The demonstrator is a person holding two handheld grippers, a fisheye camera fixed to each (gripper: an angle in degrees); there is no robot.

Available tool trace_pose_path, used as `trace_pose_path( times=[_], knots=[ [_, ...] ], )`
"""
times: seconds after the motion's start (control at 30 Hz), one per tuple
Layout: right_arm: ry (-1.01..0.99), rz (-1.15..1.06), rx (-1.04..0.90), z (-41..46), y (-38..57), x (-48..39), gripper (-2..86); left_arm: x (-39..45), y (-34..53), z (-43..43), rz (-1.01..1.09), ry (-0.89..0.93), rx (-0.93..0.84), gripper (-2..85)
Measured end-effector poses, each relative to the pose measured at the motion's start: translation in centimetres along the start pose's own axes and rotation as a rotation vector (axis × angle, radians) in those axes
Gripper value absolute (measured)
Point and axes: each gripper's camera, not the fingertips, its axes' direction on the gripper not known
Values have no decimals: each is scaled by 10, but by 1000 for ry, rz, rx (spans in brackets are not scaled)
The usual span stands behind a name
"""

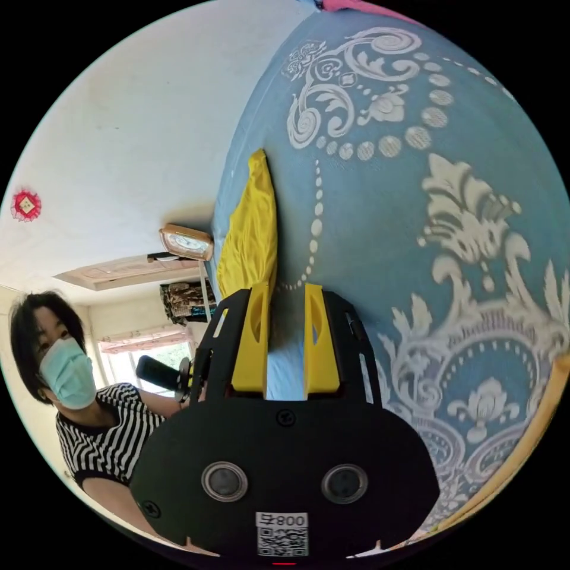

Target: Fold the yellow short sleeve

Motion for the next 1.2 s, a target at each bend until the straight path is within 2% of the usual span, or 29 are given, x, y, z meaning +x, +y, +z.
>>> trace_pose_path(
  times=[0.37, 0.67, 0.97, 1.2],
  knots=[
    [10, -37, 9, 68, -72, -47, 70, 4, 10, 6, -27, 48, 7, 9],
    [19, -58, -48, 129, -99, -86, 25, -1, 18, -25, -47, 76, 26, 9],
    [-17, -144, -8, 166, -78, -145, 10, -10, 35, -100, -93, 125, 87, 9],
    [-86, -226, 45, 222, -59, -214, 7, -32, 61, -200, -172, 173, 213, 9]
  ],
)
